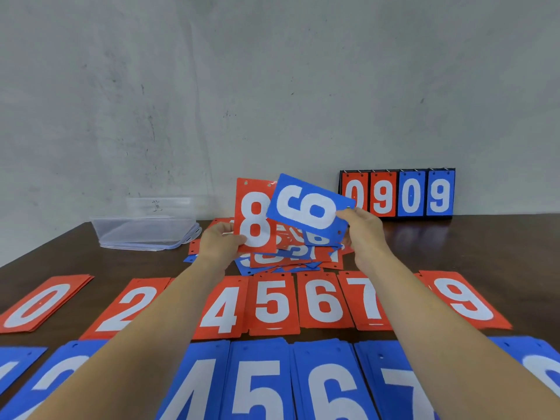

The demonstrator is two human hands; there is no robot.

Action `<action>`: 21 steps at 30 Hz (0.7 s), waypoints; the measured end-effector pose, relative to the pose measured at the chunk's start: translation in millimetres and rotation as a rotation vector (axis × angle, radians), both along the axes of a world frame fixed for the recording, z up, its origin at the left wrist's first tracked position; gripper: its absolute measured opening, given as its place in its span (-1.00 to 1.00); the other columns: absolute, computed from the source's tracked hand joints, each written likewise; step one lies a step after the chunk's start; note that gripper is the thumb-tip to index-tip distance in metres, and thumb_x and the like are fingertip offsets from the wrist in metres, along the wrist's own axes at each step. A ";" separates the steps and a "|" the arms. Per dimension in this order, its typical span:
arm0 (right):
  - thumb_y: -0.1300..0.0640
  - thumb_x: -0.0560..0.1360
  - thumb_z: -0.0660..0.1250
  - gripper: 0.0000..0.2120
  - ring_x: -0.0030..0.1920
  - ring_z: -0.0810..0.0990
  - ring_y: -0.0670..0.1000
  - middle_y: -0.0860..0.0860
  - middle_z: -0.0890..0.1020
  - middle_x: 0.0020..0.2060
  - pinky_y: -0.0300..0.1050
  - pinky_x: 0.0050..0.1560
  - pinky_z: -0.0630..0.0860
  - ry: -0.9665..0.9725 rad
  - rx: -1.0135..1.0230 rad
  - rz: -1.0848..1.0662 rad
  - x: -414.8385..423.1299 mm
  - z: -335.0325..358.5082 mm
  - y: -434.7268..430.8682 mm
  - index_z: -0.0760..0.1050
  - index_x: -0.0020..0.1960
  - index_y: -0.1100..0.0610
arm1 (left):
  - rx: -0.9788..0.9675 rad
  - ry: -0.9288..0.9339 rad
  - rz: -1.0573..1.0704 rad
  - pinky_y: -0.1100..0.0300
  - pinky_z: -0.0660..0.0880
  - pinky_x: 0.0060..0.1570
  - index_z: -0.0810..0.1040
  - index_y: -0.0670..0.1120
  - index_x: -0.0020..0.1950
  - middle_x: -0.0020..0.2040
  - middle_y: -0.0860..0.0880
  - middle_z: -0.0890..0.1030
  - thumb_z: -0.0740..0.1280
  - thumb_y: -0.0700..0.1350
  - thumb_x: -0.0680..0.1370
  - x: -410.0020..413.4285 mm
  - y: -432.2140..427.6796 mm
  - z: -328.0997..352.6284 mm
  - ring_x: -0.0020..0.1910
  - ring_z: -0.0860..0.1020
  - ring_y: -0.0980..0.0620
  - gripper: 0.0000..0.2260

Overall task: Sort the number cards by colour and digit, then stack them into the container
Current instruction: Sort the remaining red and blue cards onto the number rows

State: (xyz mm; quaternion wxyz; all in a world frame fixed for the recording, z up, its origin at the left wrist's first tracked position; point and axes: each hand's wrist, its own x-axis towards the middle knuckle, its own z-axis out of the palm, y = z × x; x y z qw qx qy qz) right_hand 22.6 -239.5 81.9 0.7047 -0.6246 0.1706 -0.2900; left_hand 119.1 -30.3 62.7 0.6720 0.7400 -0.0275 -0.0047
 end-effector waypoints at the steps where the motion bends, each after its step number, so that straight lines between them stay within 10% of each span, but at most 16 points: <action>1: 0.14 0.58 0.29 -0.95 -0.27 0.63 -0.08 -0.02 0.64 -0.16 -0.32 -0.50 0.45 0.003 -0.012 -0.001 -2.8 1.0 -0.6 0.49 -0.06 0.04 | -0.006 -0.002 -0.005 -0.06 0.60 0.07 0.53 -0.12 0.14 0.15 -0.13 0.64 0.36 -0.23 0.56 -1.3 1.5 1.6 0.04 0.64 -0.11 -0.83; 8: 0.16 0.62 0.21 -0.80 -0.52 0.57 -0.09 0.06 0.61 -0.07 -0.19 -0.39 0.49 0.078 -0.179 -0.025 -31.9 4.6 -4.1 0.35 0.24 0.09 | 0.002 0.025 -0.011 -0.04 0.60 0.05 0.54 -0.16 0.19 0.14 -0.10 0.63 0.34 -0.22 0.57 -16.5 13.0 5.3 0.07 0.63 -0.12 -0.80; 21: 0.21 0.53 0.37 -0.86 -0.44 0.48 -0.09 0.06 0.58 -0.35 -0.33 -0.51 0.37 0.100 -0.128 -0.292 -136.1 -5.0 -38.4 0.49 -0.20 0.11 | 0.023 0.087 -0.135 0.01 0.59 -0.06 0.49 -0.12 0.25 0.17 -0.14 0.58 0.31 -0.29 0.51 -74.4 -18.1 -10.9 0.09 0.57 -0.12 -0.68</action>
